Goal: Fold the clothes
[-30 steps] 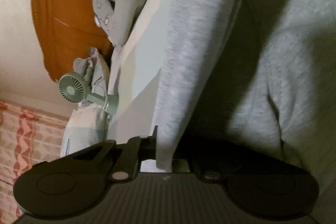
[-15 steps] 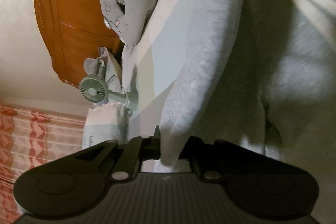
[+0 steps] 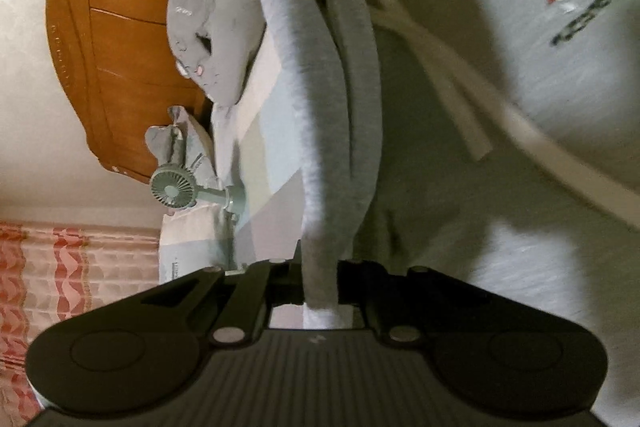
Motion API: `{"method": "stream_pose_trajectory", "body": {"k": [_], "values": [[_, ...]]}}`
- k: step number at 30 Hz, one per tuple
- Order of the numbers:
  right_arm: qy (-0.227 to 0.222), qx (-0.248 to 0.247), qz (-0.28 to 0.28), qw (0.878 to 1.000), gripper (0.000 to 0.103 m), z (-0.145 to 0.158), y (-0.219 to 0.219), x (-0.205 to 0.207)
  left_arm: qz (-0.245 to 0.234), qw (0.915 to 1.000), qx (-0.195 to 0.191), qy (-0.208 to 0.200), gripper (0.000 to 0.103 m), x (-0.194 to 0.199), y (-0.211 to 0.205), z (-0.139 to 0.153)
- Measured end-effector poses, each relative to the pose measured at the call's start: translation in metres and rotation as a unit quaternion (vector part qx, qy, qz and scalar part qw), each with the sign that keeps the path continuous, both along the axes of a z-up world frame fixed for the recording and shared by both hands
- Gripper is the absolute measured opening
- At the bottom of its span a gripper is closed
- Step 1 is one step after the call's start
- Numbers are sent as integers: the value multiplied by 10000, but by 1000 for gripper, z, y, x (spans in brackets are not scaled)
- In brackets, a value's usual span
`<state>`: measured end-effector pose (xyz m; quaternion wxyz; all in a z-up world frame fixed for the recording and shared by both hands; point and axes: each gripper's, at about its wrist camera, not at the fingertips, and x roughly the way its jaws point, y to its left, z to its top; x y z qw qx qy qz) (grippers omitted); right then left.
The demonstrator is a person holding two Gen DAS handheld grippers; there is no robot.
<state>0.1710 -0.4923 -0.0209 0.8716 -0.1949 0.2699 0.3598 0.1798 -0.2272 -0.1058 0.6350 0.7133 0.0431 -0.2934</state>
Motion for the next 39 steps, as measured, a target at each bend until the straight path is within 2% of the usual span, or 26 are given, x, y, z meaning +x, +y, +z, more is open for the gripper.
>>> {"method": "stream_pose_trajectory", "body": {"k": [7, 10, 12, 14, 18, 22, 25, 28, 31, 35, 38, 39], "values": [[287, -433, 30, 9986, 20, -16, -1, -15, -266, 9994, 201, 134, 5, -30, -4, -26], [376, -646, -153, 9971, 29, -24, 1, -21, -260, 9989, 240, 301, 5, -28, -7, -41], [415, -784, -318, 9955, 43, -29, 0, -28, -246, 9987, 223, 384, 5, -25, -9, -48], [481, -888, -526, 9935, 53, -32, -4, -37, -233, 9984, 204, 464, 5, -22, -10, -55], [630, -956, -1045, 9879, 54, -31, -16, -62, -248, 9984, 148, 481, 5, -22, -9, -59], [963, -555, -1849, 9764, 57, -24, -24, -82, -298, 9988, 124, 381, 5, -30, -5, -65], [1404, 391, -2192, 9647, 64, -20, -23, -94, -274, 9989, 38, 365, 5, -32, -4, -68], [1798, 1455, -2381, 9433, 70, -17, -21, -104, -198, 9990, -103, 400, 5, -33, -4, -67], [2262, 2739, -2358, 9045, 73, -26, -17, -104, -78, 9982, -261, 534, 5, -31, -5, -63], [2857, 3852, -2610, 8378, 74, -56, 1, -86, 79, 9962, -466, 730, 5, -25, -8, -51], [3323, 4262, -3171, 7793, 74, -87, 13, -68, 112, 9956, -510, 782, 6, -24, -8, -48], [3360, 4374, -3328, 7649, 74, -94, 14, -65, 100, 9958, -495, 769, 6, -24, -7, -48]]}}
